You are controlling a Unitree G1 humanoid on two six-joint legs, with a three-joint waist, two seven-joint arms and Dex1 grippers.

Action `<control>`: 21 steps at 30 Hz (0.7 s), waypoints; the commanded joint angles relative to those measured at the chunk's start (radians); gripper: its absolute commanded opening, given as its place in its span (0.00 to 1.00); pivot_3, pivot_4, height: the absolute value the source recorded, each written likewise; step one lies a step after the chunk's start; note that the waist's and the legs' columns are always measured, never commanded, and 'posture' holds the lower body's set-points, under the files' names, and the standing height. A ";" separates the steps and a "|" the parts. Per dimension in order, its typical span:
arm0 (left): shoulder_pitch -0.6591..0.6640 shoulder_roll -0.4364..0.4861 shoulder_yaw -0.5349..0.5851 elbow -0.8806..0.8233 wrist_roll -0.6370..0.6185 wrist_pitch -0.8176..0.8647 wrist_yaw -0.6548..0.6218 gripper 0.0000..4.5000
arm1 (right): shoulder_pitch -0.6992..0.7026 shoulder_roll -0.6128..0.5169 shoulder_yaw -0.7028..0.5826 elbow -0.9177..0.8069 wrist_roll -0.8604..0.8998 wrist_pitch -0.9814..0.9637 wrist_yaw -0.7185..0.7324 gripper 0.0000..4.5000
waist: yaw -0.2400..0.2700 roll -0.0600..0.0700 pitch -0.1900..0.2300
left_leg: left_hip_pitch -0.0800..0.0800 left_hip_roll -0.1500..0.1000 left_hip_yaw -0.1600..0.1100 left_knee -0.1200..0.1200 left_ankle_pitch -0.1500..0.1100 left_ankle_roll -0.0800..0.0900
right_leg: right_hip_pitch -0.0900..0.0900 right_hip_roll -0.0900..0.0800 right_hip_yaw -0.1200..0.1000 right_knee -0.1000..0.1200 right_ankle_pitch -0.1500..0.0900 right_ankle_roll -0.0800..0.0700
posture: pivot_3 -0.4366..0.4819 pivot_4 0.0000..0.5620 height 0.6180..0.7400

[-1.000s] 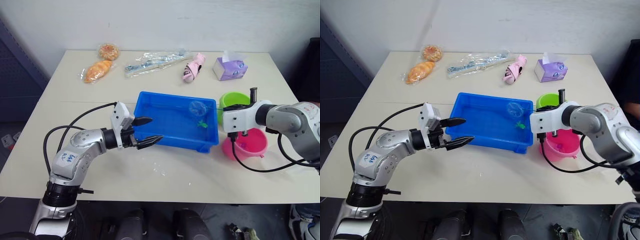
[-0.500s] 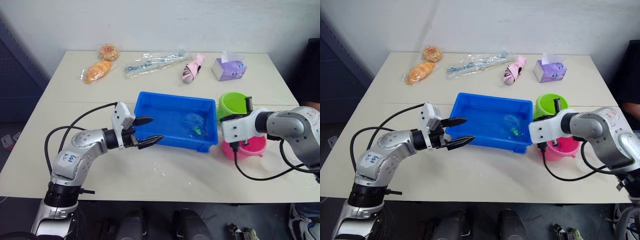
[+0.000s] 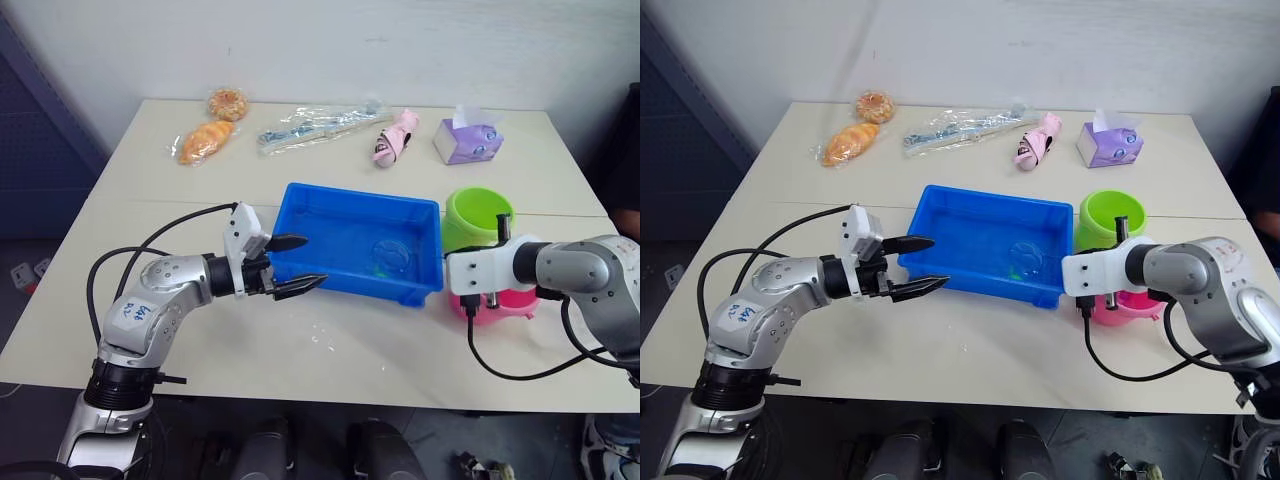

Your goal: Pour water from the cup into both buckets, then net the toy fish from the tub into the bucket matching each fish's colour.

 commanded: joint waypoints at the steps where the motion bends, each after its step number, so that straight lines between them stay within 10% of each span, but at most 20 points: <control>1: 0.012 0.025 0.017 -0.024 -0.012 -0.005 -0.024 0.97 | 0.028 0.013 -0.071 -0.087 0.082 0.139 0.051 0.00 | 0.002 0.000 0.000 | 0.000 0.000 0.000 0.000 0.000 0.000 | 0.000 0.000 0.000 0.000 0.000 0.000 | 0.48 0.27 0.99; 21: 0.015 0.048 0.038 -0.008 -0.020 -0.004 -0.049 0.97 | 0.001 0.522 -0.423 -0.278 0.596 1.195 -0.207 0.00 | 0.002 0.000 0.000 | 0.000 0.000 -0.002 -0.001 0.000 0.000 | 0.000 -0.001 -0.001 0.001 0.000 0.000 | 0.48 0.27 0.99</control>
